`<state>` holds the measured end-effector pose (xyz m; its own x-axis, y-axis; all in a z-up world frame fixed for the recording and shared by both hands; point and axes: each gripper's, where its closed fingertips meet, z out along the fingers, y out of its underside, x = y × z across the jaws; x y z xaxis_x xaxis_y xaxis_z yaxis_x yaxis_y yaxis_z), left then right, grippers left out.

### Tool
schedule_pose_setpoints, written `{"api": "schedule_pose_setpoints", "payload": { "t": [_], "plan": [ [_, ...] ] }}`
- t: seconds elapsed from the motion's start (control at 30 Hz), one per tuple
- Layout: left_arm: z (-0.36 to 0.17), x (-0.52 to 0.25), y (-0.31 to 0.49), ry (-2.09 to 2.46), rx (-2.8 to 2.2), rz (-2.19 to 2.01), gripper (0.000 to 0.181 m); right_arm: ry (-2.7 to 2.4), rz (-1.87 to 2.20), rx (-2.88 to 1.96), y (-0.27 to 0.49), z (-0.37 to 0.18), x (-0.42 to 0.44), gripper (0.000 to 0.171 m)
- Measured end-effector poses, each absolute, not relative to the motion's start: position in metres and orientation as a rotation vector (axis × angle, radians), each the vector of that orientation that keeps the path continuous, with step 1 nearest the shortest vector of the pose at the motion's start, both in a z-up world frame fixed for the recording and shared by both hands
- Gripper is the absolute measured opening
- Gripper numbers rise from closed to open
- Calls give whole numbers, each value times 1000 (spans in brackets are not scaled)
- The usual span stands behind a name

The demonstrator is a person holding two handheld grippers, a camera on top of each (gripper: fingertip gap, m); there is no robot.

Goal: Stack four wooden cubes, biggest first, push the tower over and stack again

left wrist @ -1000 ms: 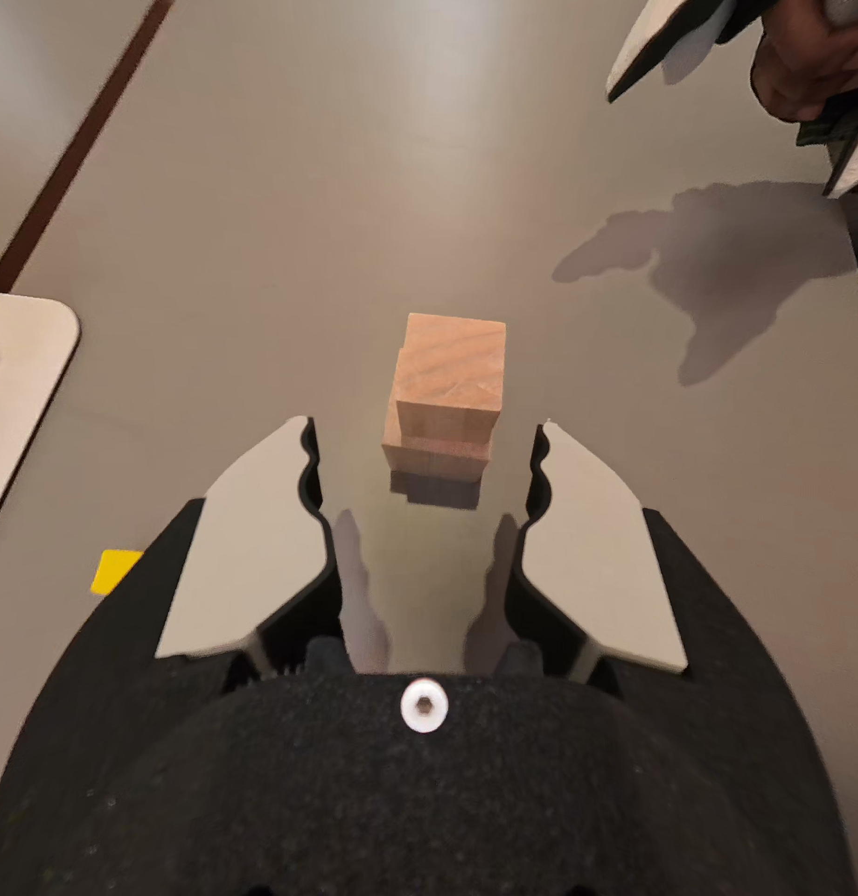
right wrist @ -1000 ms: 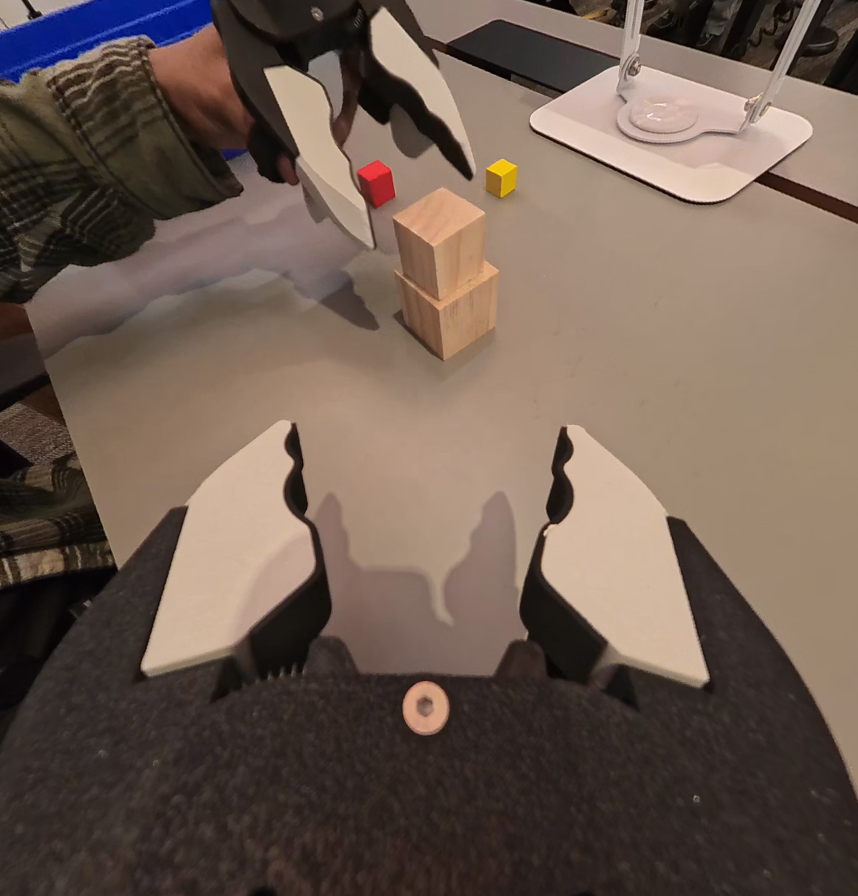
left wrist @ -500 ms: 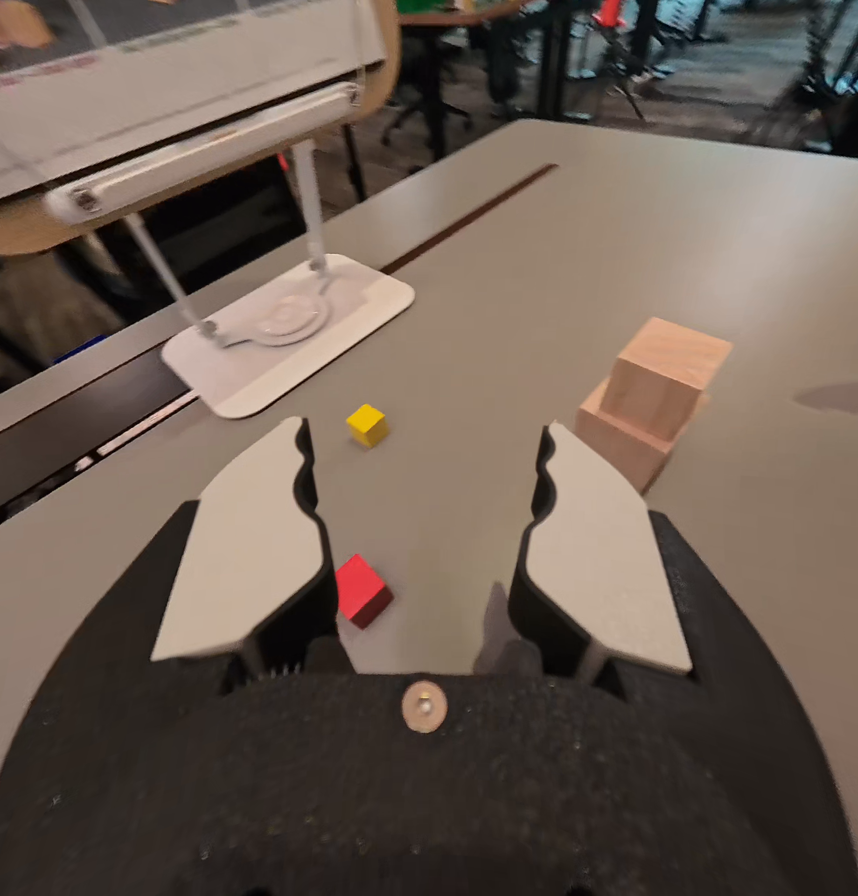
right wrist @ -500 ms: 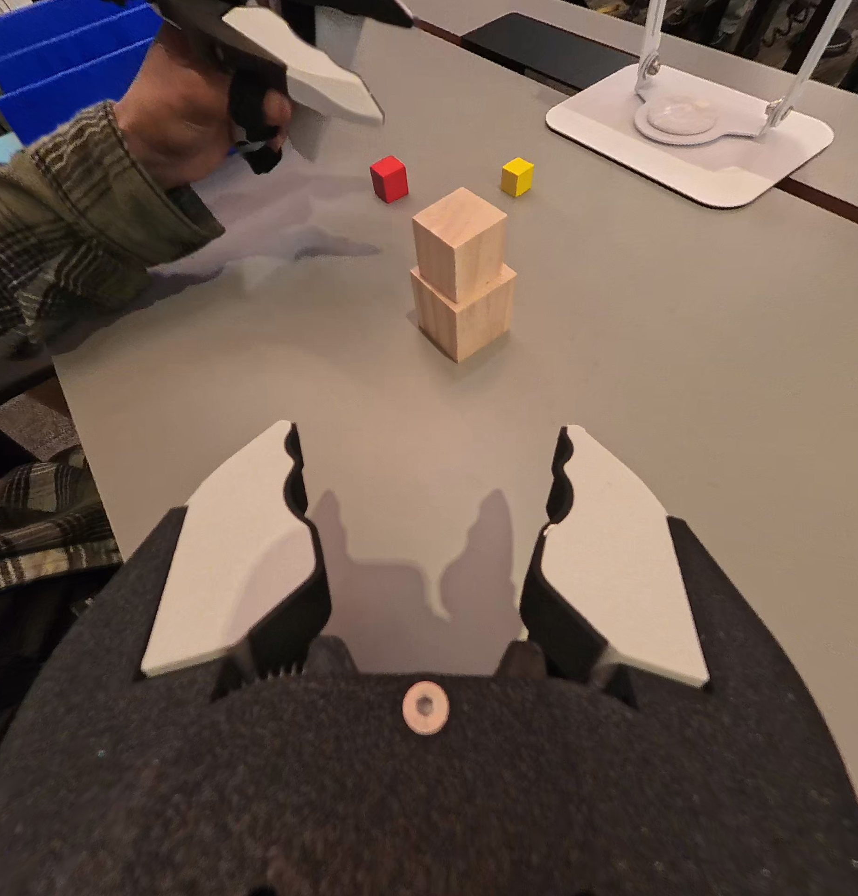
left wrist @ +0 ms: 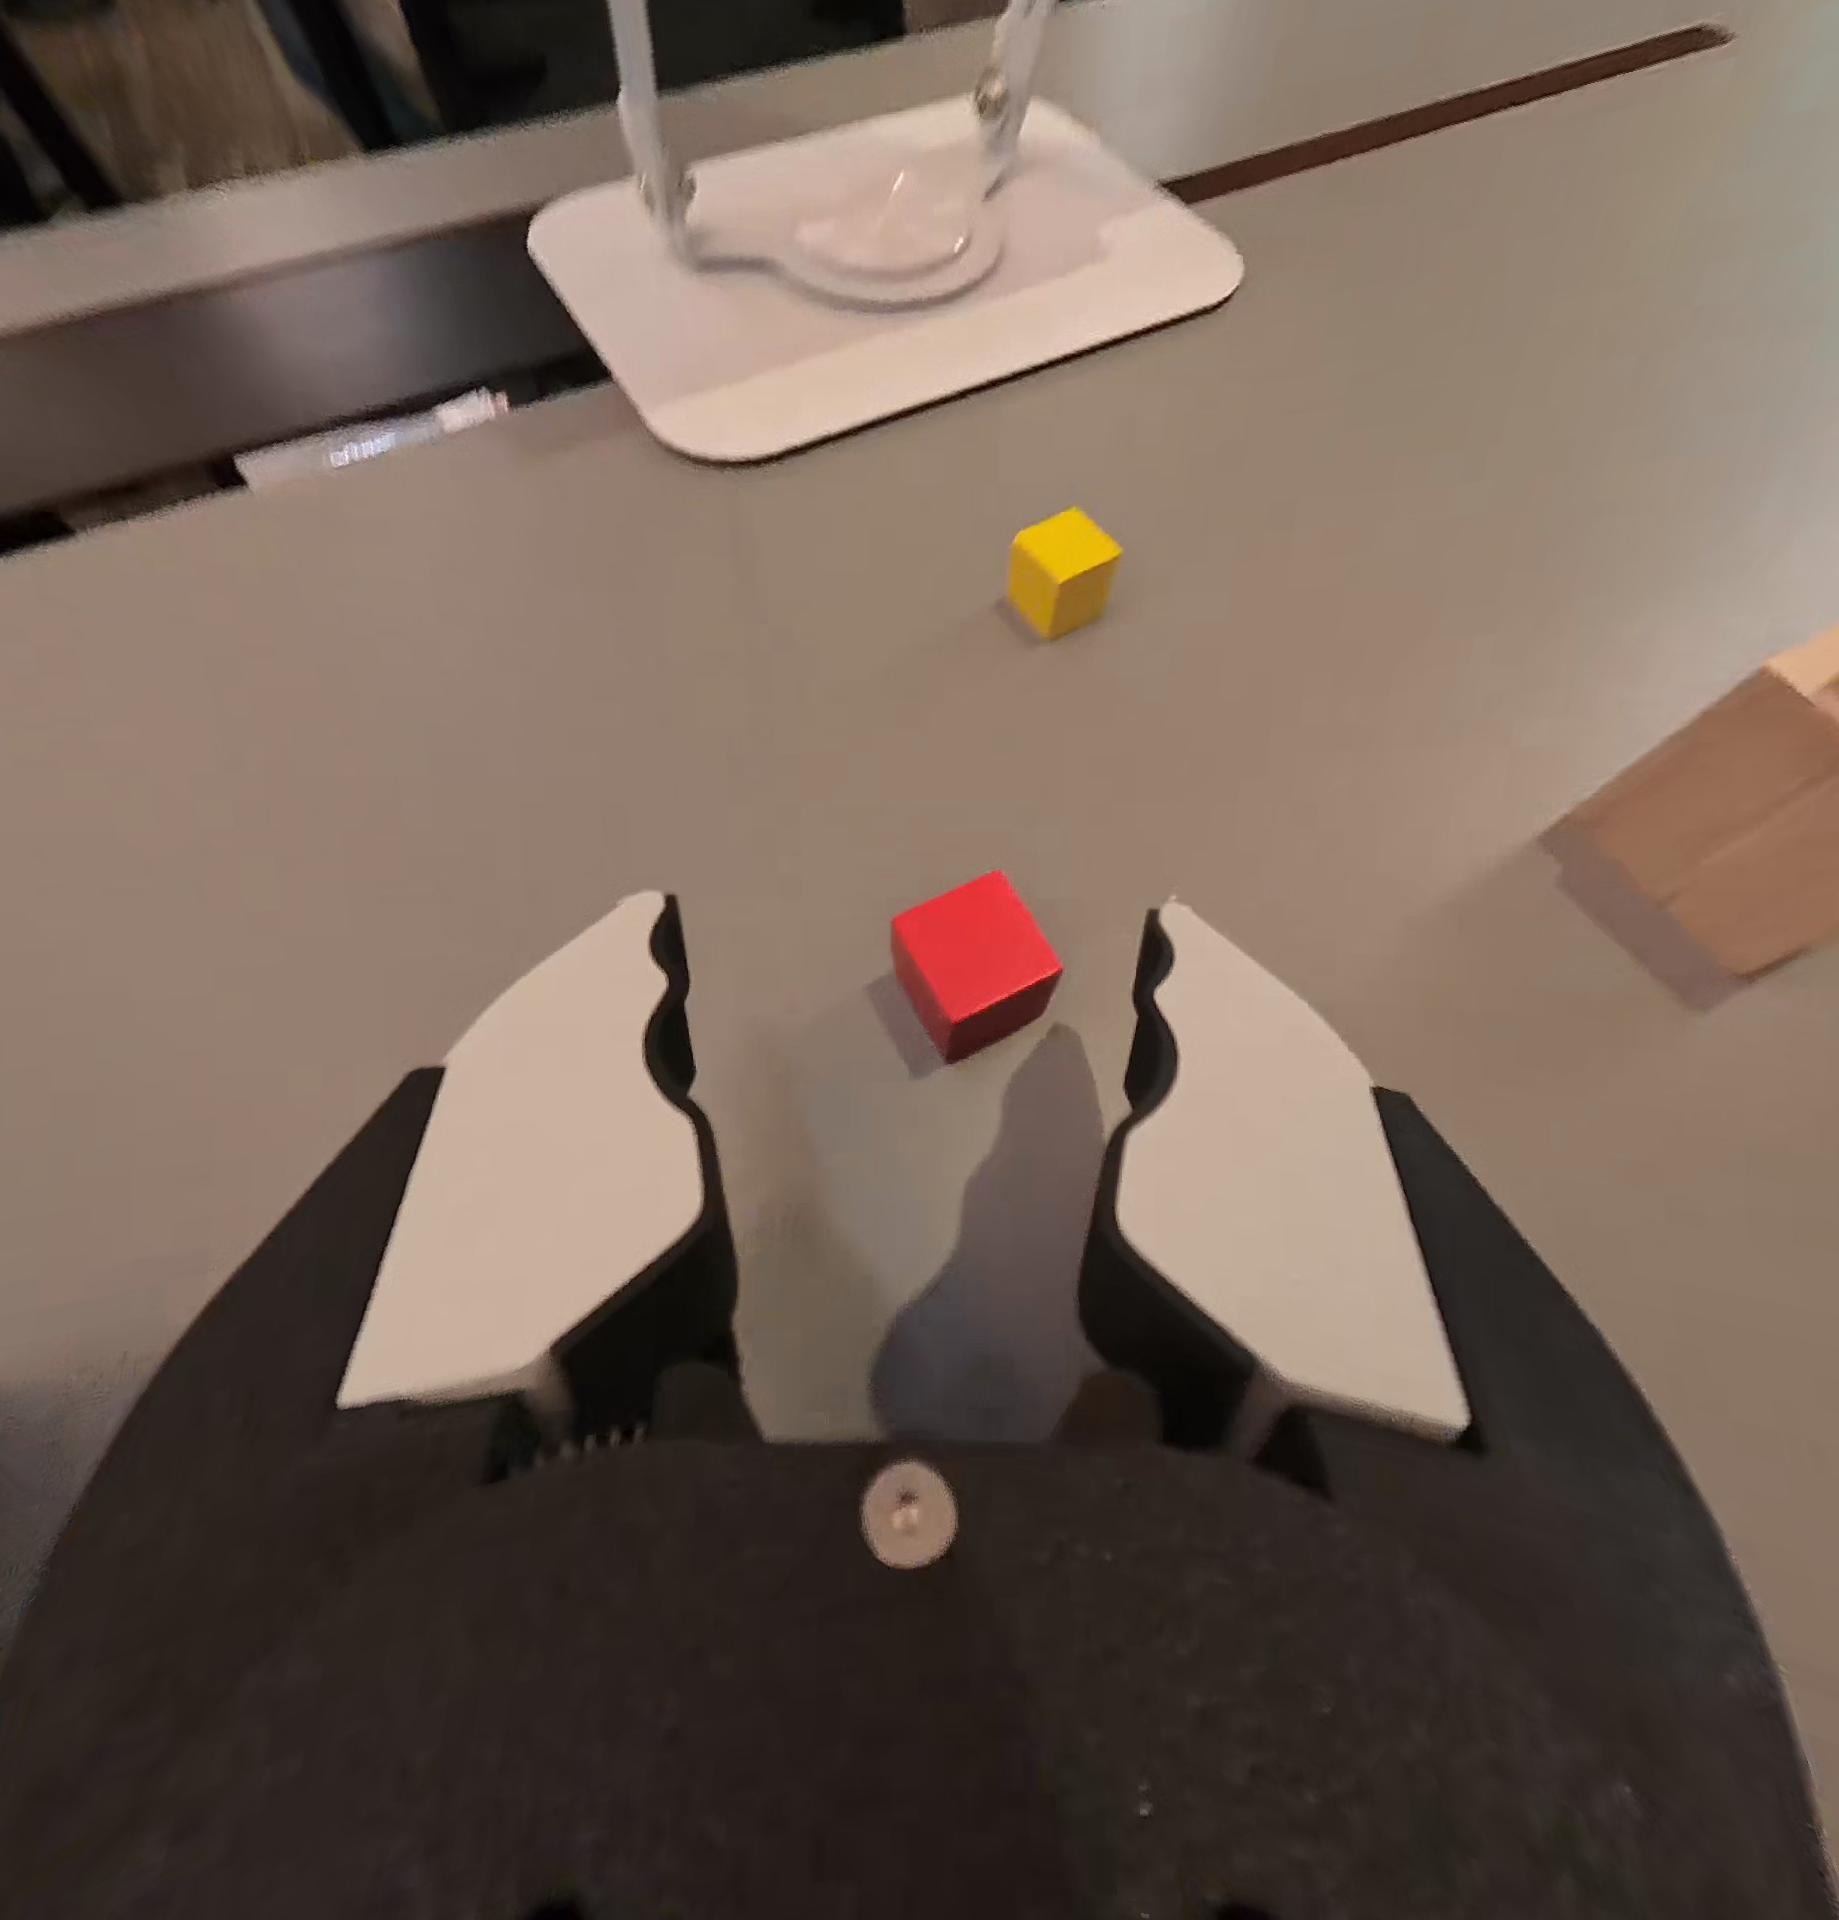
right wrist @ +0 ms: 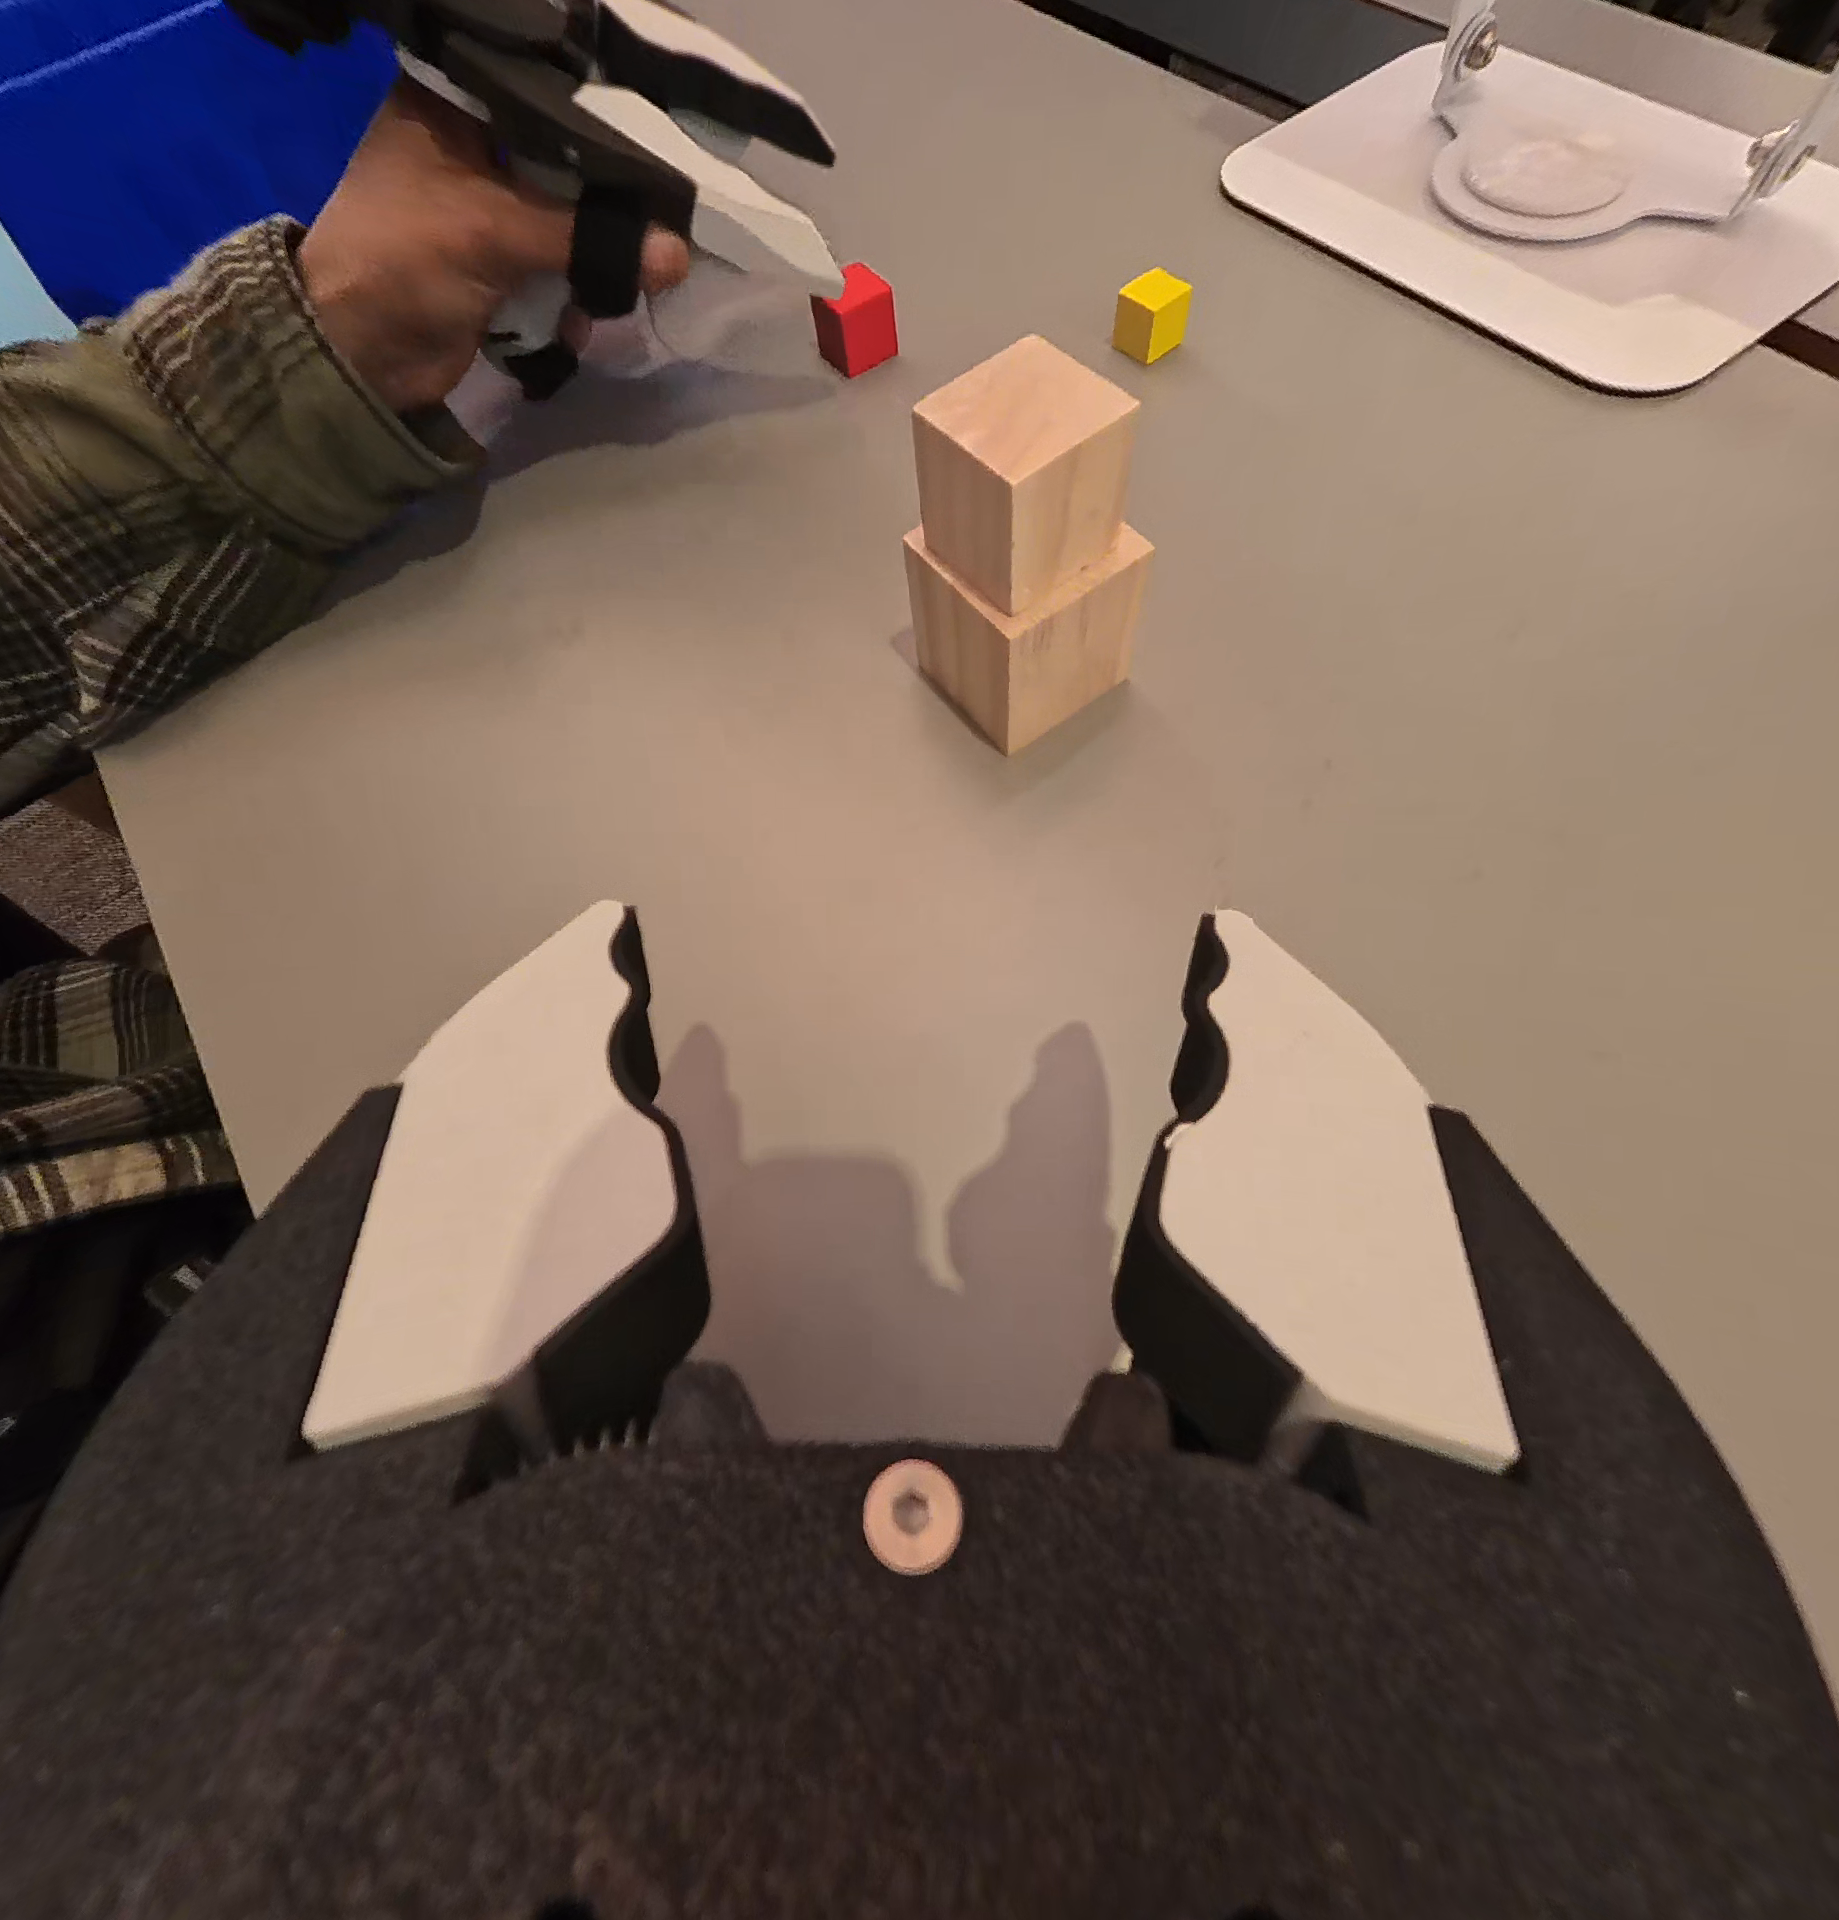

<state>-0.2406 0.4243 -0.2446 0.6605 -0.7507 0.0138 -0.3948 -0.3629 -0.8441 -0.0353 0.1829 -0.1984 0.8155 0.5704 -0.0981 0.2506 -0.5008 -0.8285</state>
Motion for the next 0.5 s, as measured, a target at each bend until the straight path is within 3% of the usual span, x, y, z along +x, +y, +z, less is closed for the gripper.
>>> {"api": "schedule_pose_setpoints", "payload": {
  "t": [0.5],
  "plan": [
    [-238, -238, 420, 800, -2139, -328, 69, -601, 480, -2127, 184, -200, -42, 97]
  ]
}}
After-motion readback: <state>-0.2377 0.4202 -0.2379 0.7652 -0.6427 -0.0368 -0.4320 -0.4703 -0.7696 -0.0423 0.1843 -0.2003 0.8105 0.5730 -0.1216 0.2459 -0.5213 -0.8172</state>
